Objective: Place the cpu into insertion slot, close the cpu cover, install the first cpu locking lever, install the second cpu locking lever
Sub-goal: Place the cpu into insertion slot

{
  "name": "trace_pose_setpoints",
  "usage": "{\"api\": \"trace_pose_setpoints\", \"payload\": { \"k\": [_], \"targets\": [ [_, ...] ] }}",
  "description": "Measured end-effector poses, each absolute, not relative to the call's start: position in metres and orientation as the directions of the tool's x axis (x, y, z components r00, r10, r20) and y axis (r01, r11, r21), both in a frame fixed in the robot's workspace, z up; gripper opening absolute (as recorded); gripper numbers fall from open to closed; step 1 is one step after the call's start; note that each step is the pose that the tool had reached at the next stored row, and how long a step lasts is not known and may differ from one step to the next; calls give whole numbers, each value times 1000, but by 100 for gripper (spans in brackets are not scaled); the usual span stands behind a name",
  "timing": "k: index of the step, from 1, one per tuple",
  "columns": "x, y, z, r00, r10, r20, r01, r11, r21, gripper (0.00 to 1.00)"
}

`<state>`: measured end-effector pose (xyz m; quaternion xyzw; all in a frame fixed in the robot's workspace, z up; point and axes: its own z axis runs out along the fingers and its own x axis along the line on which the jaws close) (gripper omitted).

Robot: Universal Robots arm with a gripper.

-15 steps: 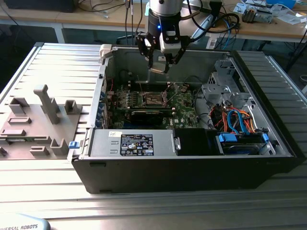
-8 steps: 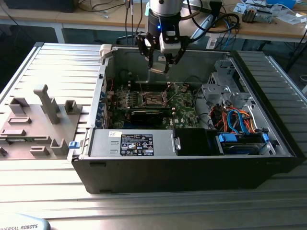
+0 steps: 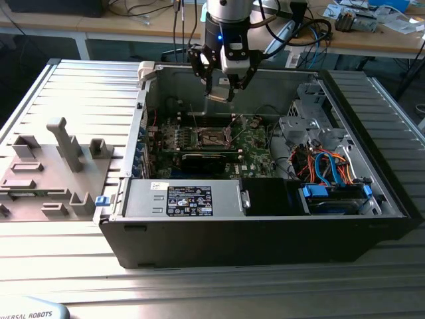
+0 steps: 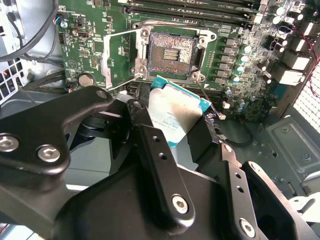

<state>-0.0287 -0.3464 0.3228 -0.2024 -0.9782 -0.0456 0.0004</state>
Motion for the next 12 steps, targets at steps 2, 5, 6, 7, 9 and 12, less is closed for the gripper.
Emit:
{"api": "trace_pose_setpoints", "payload": {
  "k": [2, 5, 6, 7, 9, 12],
  "targets": [
    [-29, -346, 323, -918, 397, 19, 397, 913, 89, 54],
    [-29, -346, 323, -916, 400, 19, 400, 912, 89, 54],
    [-29, -346, 323, -916, 401, 19, 401, 912, 89, 54],
    [-29, -346, 323, -915, 402, 19, 402, 911, 89, 54],
    [-29, -346, 323, -914, 405, 19, 405, 910, 89, 54],
    [-29, -346, 323, -912, 409, 19, 409, 908, 89, 54]
  ]
}}
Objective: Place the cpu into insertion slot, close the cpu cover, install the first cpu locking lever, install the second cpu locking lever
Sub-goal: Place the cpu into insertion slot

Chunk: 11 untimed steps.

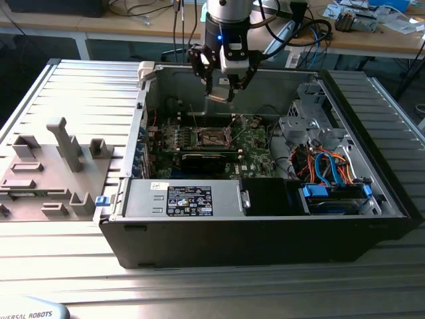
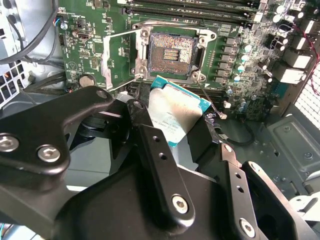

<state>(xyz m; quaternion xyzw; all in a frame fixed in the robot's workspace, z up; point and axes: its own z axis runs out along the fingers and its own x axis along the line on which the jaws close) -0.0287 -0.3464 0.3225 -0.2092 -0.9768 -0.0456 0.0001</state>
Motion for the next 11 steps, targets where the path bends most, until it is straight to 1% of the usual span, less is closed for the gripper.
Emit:
{"api": "trace_pose_setpoints", "payload": {
  "k": [11],
  "targets": [
    [-29, -346, 322, -908, 419, 19, 419, 904, 89, 54]
  ]
}}
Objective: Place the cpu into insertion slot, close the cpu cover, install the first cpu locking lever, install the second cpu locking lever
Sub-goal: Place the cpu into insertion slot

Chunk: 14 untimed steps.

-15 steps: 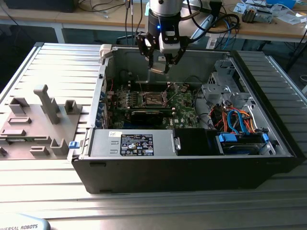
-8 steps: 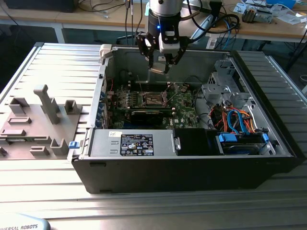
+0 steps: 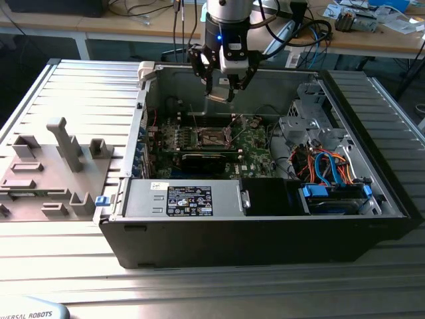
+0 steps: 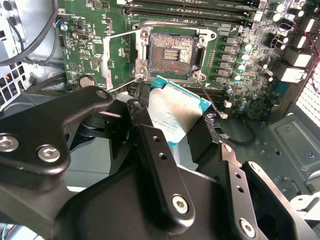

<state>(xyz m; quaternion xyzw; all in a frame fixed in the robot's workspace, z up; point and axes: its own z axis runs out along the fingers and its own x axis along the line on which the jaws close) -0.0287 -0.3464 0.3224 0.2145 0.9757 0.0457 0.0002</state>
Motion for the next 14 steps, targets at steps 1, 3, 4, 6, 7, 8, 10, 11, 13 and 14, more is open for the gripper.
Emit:
{"api": "trace_pose_setpoints", "payload": {
  "k": [1, 3, 4, 6, 7, 8, 10, 11, 13, 14],
  "targets": [
    [-29, -346, 322, -908, 419, 19, 419, 903, 89, 54],
    [-29, -346, 322, -907, 421, 19, 420, 903, 89, 54],
    [-29, -346, 322, -907, 422, 19, 422, 902, 89, 54],
    [-29, -346, 322, -905, 424, 19, 424, 901, 89, 54],
    [-29, -346, 322, -905, 425, 19, 425, 901, 89, 54],
    [-29, -346, 322, -905, 426, 19, 426, 900, 89, 54],
    [-29, -346, 322, -904, 427, 19, 427, 900, 89, 54],
    [-29, -346, 322, -903, 428, 19, 428, 899, 89, 54],
    [-29, -346, 322, -903, 430, 19, 430, 899, 89, 54],
    [-29, -346, 322, -902, 431, 19, 431, 898, 89, 54]
  ]
}}
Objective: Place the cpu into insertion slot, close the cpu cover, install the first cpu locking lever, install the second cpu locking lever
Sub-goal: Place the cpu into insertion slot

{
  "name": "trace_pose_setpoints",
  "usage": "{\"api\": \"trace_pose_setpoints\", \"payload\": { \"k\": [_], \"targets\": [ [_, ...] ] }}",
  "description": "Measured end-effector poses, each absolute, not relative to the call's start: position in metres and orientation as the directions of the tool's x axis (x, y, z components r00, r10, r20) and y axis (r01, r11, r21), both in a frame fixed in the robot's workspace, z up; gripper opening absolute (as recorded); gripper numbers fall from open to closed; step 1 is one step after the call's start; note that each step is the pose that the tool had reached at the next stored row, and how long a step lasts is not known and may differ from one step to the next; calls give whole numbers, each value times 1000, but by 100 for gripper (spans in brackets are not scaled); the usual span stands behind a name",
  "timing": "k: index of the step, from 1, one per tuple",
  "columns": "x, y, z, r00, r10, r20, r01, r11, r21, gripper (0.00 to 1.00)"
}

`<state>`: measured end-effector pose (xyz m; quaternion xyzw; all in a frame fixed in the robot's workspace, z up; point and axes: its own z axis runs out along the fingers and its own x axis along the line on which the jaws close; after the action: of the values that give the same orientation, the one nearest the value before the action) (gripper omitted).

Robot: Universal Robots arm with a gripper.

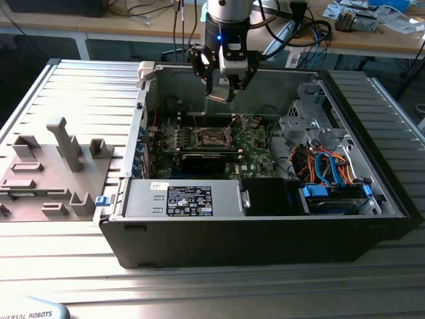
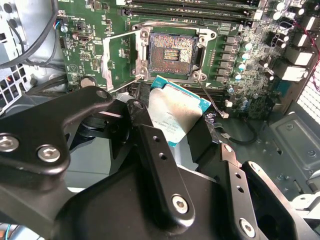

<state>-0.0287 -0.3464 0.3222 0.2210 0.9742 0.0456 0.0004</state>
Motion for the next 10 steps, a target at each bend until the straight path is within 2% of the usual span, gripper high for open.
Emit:
{"api": "trace_pose_setpoints", "payload": {
  "k": [10],
  "targets": [
    [-29, -346, 322, -899, 438, 19, 438, 895, 89, 54]
  ]
}}
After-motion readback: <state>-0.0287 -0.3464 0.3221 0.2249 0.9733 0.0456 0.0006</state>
